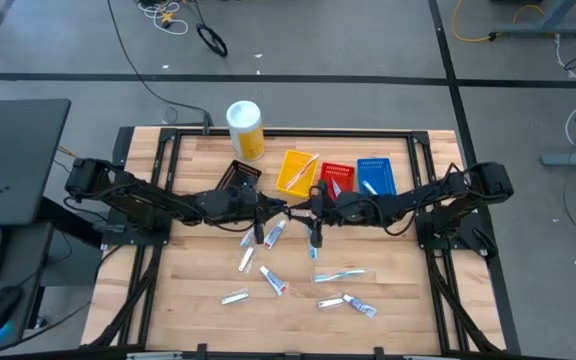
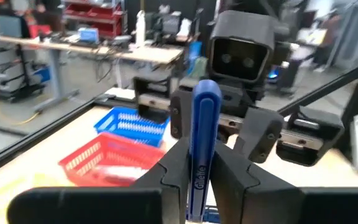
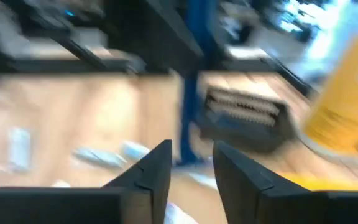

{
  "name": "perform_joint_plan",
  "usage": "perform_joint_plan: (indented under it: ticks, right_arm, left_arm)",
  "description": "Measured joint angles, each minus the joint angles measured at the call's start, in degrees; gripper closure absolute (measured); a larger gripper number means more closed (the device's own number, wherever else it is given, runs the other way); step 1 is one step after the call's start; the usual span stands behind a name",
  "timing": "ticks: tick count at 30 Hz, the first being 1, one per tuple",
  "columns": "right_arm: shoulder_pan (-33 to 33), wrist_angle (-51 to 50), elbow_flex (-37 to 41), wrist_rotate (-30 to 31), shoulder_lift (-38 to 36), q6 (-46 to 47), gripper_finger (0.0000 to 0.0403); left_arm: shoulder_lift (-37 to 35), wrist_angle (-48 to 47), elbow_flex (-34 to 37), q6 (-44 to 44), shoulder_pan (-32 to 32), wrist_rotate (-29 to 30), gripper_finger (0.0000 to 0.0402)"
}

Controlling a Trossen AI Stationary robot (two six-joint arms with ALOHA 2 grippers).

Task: Pick & Place Travel size toiletries
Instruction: Put the blue razor into the black bin, then put the blue toothbrush into the yellow bin

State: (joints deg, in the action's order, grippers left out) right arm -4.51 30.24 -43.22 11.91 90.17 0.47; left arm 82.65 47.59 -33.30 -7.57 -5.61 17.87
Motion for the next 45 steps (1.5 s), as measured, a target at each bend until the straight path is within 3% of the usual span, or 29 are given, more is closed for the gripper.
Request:
perform_joint_plan:
  ticks: [4, 9, 12, 18, 25, 28, 34, 45]
  right_arm:
    - [0.10, -8.27, 0.00, 7.88, 0.00, 0.10, 0.0265]
    - [0.00, -12.03, 0.00, 8.93, 0.00, 0.13, 0.0263]
    - [0.04, -12.04, 0.00, 9.01, 0.00, 0.14, 0.0263]
    - [0.04, -12.38, 0.00, 9.04, 0.00, 0.15, 0.0263]
    - [0.04, -12.90, 0.00, 9.00, 0.00, 0.70, 0.0262]
    - [0.07, -13.55, 0.00, 9.00, 0.00, 0.70, 0.0262]
    - [0.04, -13.77, 0.00, 9.00, 0.00, 0.68, 0.0262]
    - [0.04, -13.75, 0.00, 8.91, 0.00, 0.66, 0.0262]
  left_arm:
    - [-0.55, -5.07, 0.00, -0.15, 0.00, 5.85, 0.0362]
    - [-5.19, -14.81, 0.00, -0.79, 0.46, 17.37, 0.0359]
    - [-10.15, -23.60, 0.01, -3.76, 1.57, 20.40, 0.0347]
    - [-17.37, -43.47, -0.02, -17.58, 7.00, 19.73, 0.0359]
    - [-15.08, -58.21, 0.06, -25.26, 12.94, 16.17, 0.0350]
    - [-13.85, -60.93, 0.09, -26.29, 14.88, 14.28, 0.0350]
    - [-13.18, -60.80, 0.07, -23.25, 17.77, 2.67, 0.0339]
    - [-13.18, -63.32, 0.07, -23.23, 20.87, 4.09, 0.0270]
